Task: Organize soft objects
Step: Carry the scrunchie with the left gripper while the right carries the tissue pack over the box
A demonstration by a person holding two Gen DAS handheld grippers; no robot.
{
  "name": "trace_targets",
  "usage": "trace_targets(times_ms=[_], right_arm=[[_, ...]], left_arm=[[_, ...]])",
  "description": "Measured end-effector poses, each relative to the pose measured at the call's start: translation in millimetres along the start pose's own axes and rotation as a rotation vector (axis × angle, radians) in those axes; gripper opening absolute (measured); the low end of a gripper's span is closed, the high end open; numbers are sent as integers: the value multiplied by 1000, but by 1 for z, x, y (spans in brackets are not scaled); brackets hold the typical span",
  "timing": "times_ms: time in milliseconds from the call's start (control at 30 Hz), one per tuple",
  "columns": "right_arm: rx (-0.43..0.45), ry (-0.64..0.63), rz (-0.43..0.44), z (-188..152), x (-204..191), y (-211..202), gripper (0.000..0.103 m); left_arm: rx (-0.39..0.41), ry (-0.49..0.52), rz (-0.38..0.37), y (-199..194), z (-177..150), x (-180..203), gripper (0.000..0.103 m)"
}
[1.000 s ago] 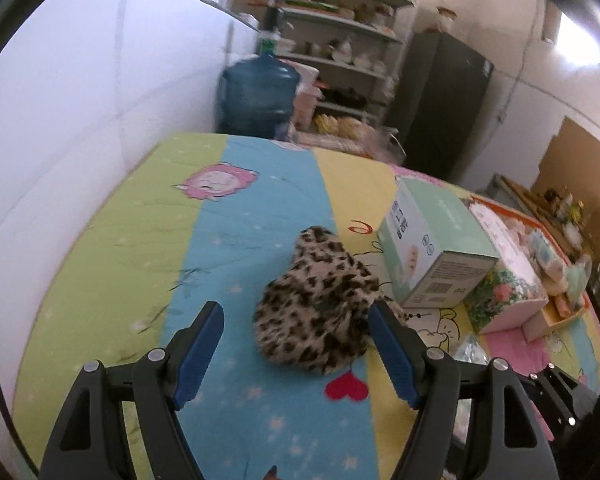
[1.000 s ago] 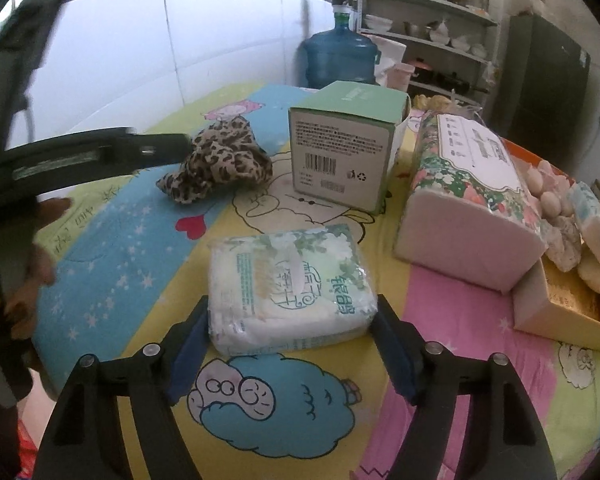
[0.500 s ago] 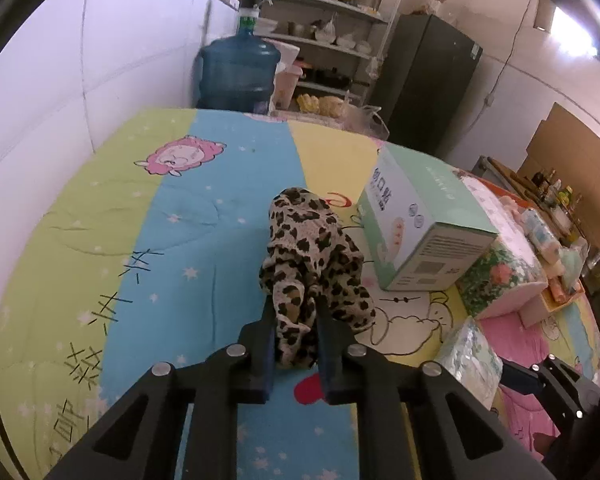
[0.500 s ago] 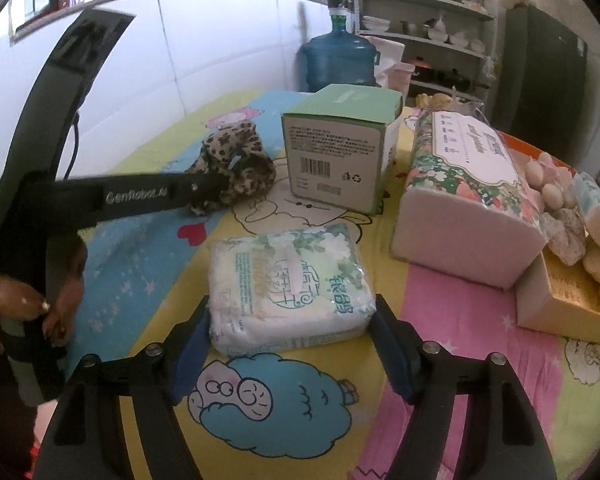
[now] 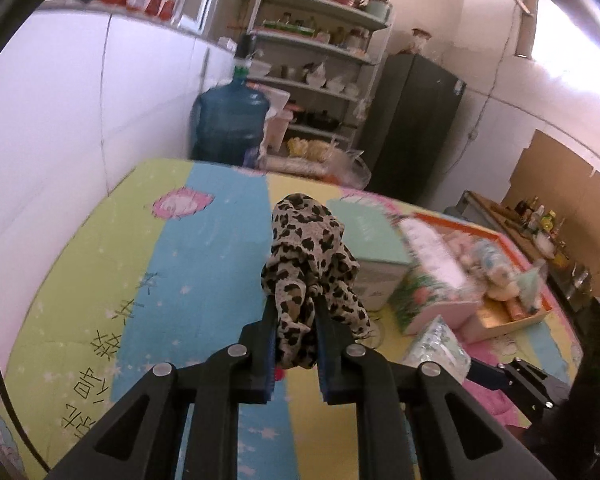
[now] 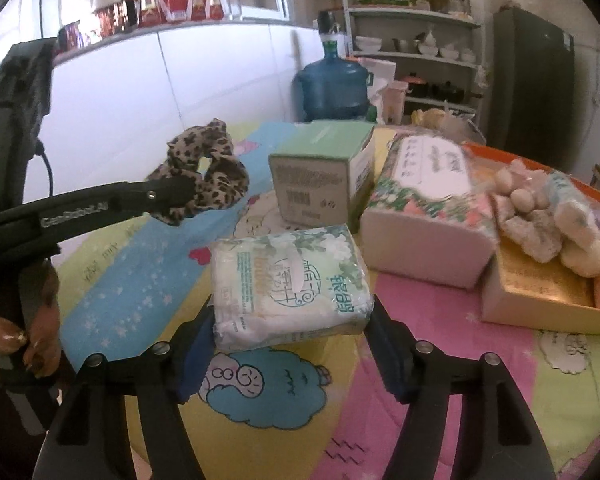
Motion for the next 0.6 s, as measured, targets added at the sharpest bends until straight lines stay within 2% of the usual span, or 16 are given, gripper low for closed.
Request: trace_targets(times_ms=[300,600], right_arm=[[85,48,-45,-1,28,-43,71],[146,143,-162,-9,95,-84,70]], left_arm=[[40,81,-93,-16,9,64,16],[30,140,-190,-2,12,132,16]])
Point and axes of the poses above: each gripper's, at about its wrist camera, not at the fingertips, and y roughly the way its jaws point, x to its right, z to its top, the point moved 3 cm from there along y, roughly the way its jaws point
